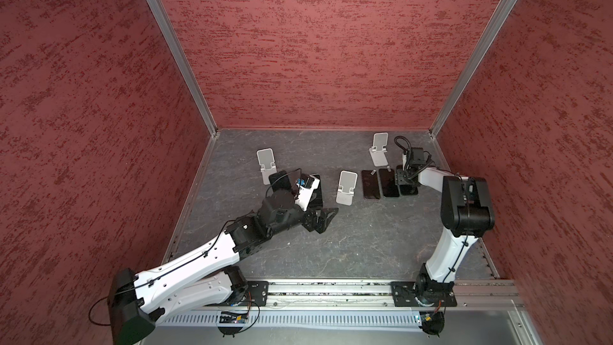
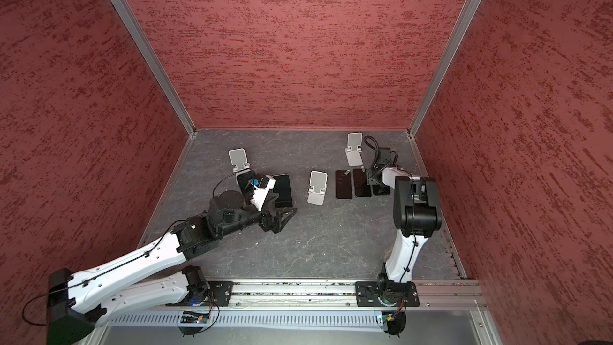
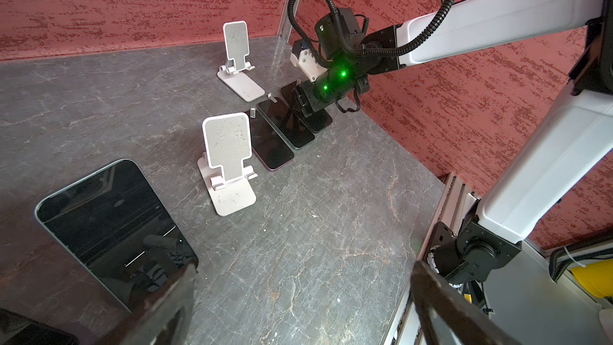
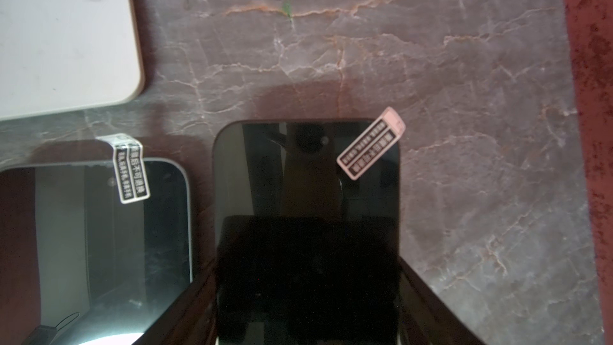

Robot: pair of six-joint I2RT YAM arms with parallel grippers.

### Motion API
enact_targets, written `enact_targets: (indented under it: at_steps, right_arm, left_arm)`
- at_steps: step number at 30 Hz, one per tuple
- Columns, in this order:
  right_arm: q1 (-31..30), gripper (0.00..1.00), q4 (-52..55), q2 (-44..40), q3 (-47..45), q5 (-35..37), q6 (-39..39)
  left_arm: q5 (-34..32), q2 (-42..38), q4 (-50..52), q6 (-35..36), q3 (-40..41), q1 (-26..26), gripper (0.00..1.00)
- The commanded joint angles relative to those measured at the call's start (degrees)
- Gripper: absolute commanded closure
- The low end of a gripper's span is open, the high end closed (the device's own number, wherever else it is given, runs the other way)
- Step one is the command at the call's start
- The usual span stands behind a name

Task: Remove the phone from the phone stand
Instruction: Place the phone to the middle-right of the table.

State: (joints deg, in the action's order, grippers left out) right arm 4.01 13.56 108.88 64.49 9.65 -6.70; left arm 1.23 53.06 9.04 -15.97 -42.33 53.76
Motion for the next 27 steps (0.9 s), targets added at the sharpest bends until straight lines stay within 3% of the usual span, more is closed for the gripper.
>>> enact_targets:
  at_steps: [1,27]
  right_arm:
    - [0.5,0.30,2.9,1.7,1.0,0.3,-0.9]
    - [0.5,0.23,8.9,7.0,4.3,0.0,0.8]
  left_arm:
    - [-0.7,-1.3,-0.1,1.0,0.9,0.3,0.00]
    - [-0.4,-0.1,-2.0,0.6,1.5,0.3,0.00]
